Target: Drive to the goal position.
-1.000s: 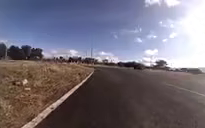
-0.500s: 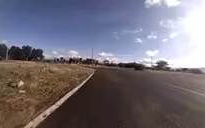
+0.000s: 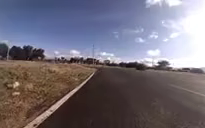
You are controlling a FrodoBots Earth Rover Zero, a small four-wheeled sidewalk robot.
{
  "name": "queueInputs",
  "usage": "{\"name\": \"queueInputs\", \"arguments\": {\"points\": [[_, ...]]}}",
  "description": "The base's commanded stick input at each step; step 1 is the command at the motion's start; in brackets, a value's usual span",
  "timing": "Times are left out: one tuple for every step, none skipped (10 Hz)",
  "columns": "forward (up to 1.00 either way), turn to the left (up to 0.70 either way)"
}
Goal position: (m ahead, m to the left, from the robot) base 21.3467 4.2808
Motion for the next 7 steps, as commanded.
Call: {"name": "queueInputs", "arguments": {"points": [[0.45,0.00],[0.45,0.00],[0.45,0.00],[0.45,0.00],[0.45,0.00],[0.45,0.00],[0.45,-0.27]]}}
